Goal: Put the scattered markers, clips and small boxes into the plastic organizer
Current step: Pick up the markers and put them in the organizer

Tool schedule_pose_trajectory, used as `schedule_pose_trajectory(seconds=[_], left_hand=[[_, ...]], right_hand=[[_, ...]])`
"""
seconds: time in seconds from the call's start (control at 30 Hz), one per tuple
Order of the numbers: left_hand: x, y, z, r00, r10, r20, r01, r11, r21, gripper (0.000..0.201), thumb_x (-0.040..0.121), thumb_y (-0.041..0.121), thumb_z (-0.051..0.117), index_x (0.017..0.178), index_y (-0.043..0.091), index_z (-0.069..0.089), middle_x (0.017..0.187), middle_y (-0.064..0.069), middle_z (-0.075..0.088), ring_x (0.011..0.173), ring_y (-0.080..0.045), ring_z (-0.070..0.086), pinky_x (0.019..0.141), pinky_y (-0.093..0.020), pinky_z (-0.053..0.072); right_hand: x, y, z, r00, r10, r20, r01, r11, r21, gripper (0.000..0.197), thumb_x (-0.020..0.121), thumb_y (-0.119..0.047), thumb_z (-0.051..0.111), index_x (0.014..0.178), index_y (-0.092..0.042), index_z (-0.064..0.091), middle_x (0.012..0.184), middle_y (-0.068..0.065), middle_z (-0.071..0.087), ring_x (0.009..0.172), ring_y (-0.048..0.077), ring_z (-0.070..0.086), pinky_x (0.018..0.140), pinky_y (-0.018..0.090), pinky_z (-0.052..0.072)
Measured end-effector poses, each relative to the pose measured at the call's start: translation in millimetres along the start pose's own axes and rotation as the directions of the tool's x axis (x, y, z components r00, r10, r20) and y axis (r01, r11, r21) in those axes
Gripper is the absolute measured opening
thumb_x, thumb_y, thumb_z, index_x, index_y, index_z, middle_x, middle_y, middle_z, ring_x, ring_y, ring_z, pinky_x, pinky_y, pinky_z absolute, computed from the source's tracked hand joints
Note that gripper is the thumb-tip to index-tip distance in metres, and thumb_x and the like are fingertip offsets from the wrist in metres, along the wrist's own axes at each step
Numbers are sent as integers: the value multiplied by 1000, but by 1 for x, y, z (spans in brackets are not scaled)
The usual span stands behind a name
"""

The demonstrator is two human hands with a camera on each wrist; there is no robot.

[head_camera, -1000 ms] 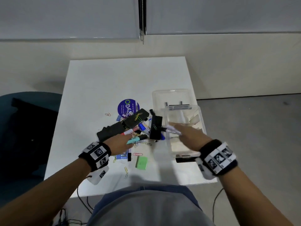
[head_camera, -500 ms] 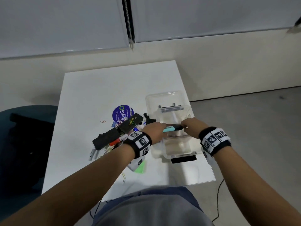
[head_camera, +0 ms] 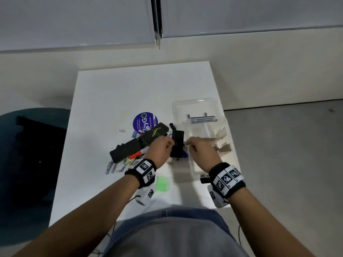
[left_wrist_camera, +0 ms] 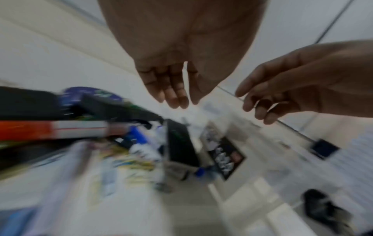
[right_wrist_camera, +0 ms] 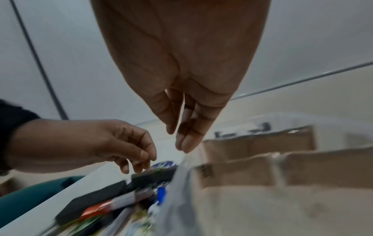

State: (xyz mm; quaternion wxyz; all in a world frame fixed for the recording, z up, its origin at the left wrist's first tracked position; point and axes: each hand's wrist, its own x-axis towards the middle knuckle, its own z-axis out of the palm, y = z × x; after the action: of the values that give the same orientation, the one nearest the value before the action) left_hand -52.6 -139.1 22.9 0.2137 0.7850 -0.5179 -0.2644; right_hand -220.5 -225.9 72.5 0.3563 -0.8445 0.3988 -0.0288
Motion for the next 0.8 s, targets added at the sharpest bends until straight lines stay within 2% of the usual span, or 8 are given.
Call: schedule_pose_trajectory(seconds=[0.1,0.17,0.23,0.43,0.53,0.63,0.73,0.8], left_hand=[[-18,-49,-5,970,-242,32,236,963,128,10,90,11,49,95,14,57,99,-11,61,91,-31,62,77,-37,48],[-28,-66,-1,930,-358,85,323,905,276,20,91,13,51,111,9,53,113,-16,59,101,-35,61,82,-41,49],[-34,-74,7,889,-448,95,404,864,300,31,95,20,50,123,7,46,125,-18,55,110,-36,58,86,-41,47],[-34,-80,19,814,-568,125,524,809,267,52,92,22,52,135,3,30,118,-20,61,102,-36,64,85,-41,52],[-28,-81,14,764,-615,196,590,789,174,47,88,24,57,129,5,42,115,-18,62,103,-35,64,86,-41,53],[-25,-81,5,838,-511,191,496,859,125,29,91,32,50,105,6,56,108,-18,65,95,-34,64,81,-40,54],[-26,-84,-3,904,-411,113,398,909,120,31,87,19,55,114,5,47,115,-16,52,97,-37,58,80,-42,49],[-26,-87,-6,918,-392,60,377,910,174,35,85,8,54,119,4,42,120,-17,43,94,-40,58,74,-41,47]], right_hand=[[11,-23,43,993,-27,116,32,999,-39,30,90,-6,49,117,-11,61,110,12,60,99,30,60,88,36,48],[24,-35,73,972,19,234,8,993,-115,41,90,-4,48,131,-8,51,124,13,52,109,32,56,96,38,45],[37,-42,96,953,72,294,-18,983,-184,50,89,-3,49,138,-4,41,135,18,43,121,35,49,102,42,44],[66,-43,129,970,154,187,-63,906,-419,52,88,-11,56,135,1,36,134,23,46,125,36,45,100,43,43],[78,-40,139,971,173,165,-70,864,-498,45,91,-14,53,131,1,39,132,22,50,126,36,46,97,43,44],[83,-40,144,970,204,135,-104,842,-529,37,93,-17,49,125,0,43,126,21,54,117,35,52,91,41,46],[85,-44,142,962,262,78,-182,827,-531,35,84,-23,63,111,-3,54,108,20,63,98,32,63,77,36,51],[83,-41,146,941,309,136,-196,829,-524,38,87,-22,57,118,-3,46,117,20,59,105,32,60,83,38,49]])
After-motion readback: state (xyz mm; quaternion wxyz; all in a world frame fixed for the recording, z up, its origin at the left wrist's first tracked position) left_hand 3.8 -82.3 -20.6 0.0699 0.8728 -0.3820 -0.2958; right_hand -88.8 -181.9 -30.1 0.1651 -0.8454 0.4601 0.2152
